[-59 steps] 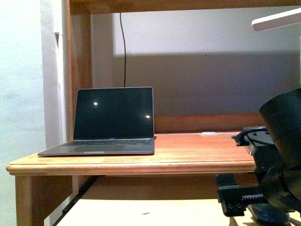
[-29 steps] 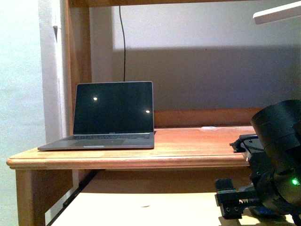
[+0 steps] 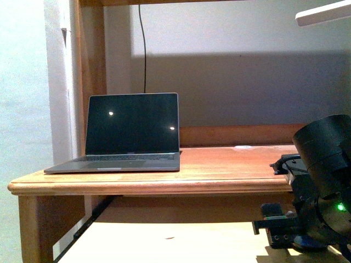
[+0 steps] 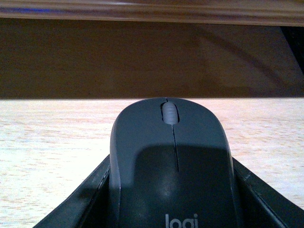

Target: Place mouse

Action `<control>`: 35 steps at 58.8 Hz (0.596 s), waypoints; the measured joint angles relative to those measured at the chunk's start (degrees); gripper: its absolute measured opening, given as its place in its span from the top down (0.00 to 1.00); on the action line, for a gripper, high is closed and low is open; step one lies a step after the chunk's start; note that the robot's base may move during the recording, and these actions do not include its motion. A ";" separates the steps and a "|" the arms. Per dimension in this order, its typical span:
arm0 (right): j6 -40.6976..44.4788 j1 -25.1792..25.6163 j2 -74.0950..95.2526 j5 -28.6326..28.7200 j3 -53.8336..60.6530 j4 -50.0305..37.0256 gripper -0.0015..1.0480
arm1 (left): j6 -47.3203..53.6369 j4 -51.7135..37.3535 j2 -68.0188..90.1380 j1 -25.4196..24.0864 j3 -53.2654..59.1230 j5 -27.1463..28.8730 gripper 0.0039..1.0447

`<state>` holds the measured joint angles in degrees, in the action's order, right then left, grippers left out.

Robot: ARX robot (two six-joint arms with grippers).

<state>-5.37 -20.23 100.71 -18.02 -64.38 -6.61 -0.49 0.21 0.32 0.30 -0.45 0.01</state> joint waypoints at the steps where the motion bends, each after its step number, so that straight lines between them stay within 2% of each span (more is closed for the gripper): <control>1: 0.00 0.09 -0.07 0.00 0.00 0.04 0.46 | 0.00 0.00 0.00 0.00 0.00 0.00 0.07; 20: 0.85 -0.35 -13.07 3.65 -2.10 7.74 0.47 | 0.00 0.00 0.00 0.00 0.00 0.00 0.07; 29: 0.81 -2.75 -12.07 2.84 -10.64 10.56 0.47 | 0.00 0.00 0.00 0.00 0.00 0.02 0.07; 35: -0.39 -4.94 -6.08 0.90 -20.65 13.99 0.47 | 0.00 0.00 0.00 0.00 0.00 0.02 0.07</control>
<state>-5.76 -25.17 94.63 -17.12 -85.03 7.38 -0.49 0.21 0.32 0.30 -0.45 0.03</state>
